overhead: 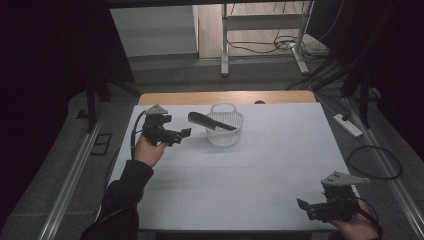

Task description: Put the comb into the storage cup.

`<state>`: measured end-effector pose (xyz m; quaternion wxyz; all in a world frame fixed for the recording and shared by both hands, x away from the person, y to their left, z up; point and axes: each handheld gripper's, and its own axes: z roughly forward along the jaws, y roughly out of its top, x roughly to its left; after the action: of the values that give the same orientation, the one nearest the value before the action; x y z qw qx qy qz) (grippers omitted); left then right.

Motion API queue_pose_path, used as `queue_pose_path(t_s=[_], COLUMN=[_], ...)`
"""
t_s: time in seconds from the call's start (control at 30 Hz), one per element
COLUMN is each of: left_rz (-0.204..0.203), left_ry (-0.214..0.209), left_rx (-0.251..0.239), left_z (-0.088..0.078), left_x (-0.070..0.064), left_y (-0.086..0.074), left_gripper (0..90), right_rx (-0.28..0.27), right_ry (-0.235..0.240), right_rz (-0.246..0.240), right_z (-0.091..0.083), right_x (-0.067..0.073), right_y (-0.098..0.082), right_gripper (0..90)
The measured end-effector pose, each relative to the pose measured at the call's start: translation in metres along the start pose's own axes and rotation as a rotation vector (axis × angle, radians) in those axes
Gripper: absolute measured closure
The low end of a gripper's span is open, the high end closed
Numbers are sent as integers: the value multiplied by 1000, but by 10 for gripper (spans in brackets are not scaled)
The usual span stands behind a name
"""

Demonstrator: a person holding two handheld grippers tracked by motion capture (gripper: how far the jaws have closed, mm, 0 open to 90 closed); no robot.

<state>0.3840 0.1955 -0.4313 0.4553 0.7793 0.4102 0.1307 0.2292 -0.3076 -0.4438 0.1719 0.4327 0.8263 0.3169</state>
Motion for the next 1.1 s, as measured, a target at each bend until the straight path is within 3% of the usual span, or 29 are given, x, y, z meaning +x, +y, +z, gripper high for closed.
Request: queue_pose_path(t_s=[1.1], left_rz=[2], left_ry=[-19], left_rx=[39], left_z=[-16], left_x=[-17], left_y=[-21], left_gripper=[0], right_rx=[-9], right_ry=[-1], right_rz=[-4], right_z=[-1], right_x=[1], right_y=[0], right_gripper=[0])
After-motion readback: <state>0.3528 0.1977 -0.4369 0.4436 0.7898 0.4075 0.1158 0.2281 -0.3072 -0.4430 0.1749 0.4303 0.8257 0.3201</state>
